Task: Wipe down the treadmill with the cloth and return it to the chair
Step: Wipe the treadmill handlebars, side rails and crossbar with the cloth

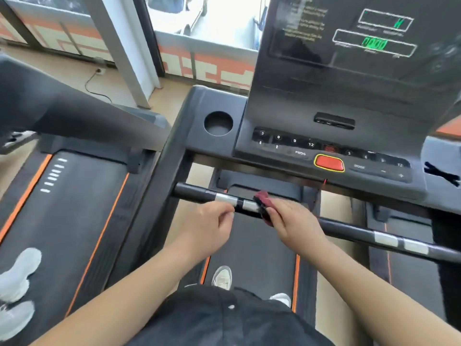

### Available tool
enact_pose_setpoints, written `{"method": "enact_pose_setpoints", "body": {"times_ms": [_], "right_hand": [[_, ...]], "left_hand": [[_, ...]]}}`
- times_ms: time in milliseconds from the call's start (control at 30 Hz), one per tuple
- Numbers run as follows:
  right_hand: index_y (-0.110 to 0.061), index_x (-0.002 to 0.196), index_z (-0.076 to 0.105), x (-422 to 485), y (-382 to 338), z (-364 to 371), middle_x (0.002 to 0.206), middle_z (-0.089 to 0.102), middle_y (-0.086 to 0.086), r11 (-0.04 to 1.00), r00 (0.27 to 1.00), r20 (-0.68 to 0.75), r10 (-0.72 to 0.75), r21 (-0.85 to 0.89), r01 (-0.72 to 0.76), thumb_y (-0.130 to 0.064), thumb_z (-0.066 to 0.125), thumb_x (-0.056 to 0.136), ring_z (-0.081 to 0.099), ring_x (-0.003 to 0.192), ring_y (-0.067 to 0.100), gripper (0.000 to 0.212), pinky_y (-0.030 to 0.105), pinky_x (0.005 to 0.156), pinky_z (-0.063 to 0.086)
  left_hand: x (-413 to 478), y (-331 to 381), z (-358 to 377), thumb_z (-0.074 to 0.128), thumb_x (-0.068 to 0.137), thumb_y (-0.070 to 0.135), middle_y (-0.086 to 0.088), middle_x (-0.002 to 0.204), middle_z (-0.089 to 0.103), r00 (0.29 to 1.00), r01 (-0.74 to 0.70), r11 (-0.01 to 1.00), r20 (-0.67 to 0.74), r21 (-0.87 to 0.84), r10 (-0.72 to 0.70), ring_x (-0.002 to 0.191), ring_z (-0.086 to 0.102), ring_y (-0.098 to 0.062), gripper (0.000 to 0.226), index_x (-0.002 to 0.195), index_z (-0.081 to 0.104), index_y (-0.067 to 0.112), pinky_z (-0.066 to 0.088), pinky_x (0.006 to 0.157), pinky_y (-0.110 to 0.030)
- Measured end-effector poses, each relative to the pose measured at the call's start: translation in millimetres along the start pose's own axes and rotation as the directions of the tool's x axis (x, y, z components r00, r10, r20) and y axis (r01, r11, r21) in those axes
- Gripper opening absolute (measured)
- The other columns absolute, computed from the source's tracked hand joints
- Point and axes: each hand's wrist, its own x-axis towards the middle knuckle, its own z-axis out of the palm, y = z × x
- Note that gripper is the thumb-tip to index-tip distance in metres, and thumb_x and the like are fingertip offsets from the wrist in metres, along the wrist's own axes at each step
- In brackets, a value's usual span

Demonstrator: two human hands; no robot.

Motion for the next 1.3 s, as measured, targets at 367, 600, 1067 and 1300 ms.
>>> {"method": "enact_pose_setpoints", "body": {"times_ms": [367,600,1067,1300], "right_hand": [[-0.045,0.134,0.061,-80,25,-87,0.138,0.062,0.013,0.248,0.899,0.125,0.42,0.937,-0.246,-0.051,0.023,0.108,0.056,0.127,0.037,0.046,0.054,0.107,0.046],[-0.035,0.123,0.07,-144,100,-131,0.12,0.072,-0.008,0.219,0.822,0.168,0.544,0.917,-0.332,-0.039,0.038,0.108,0.065,0.116,0.007,0.036,0.037,0.101,0.053],[-0.016,0.122,0.069,-254,268,-139,0.12,0.064,-0.003,0.694,0.573,-0.392,0.72,0.425,-0.581,-0.02,0.065,0.093,0.058,0.115,0.018,0.03,0.037,0.102,0.048],[-0.019,0.15,0.042,-269,314,-132,0.144,0.051,0.003,0.533,0.533,-0.123,0.837,0.401,-0.745,-0.039,0.063,0.092,0.045,0.135,0.023,0.065,0.041,0.109,0.043]], "left_hand": [[14,156,98,0.058,0.103,0.022,0.02,0.089,0.068,0.896,0.082,0.771,0.385,-0.631,0.22,0.088,0.062,-0.002,0.011,0.113,0.062,0.027,0.045,0.081,-0.015],[24,226,178,0.048,0.108,0.03,0.016,0.089,0.07,0.944,-0.039,0.841,0.256,-0.539,0.208,0.086,0.063,0.002,0.012,0.108,0.06,0.031,0.05,0.088,-0.024],[35,275,321,0.037,0.099,0.063,-0.001,0.17,0.014,0.75,-0.644,0.568,0.567,0.512,0.34,0.154,0.014,-0.032,0.074,0.161,0.013,0.027,0.014,0.124,-0.053],[68,303,365,0.039,0.102,0.059,0.003,0.144,0.047,0.726,-0.658,0.572,0.614,0.489,0.31,0.114,0.056,-0.035,0.06,0.152,0.017,0.036,0.048,0.091,-0.046]]}}
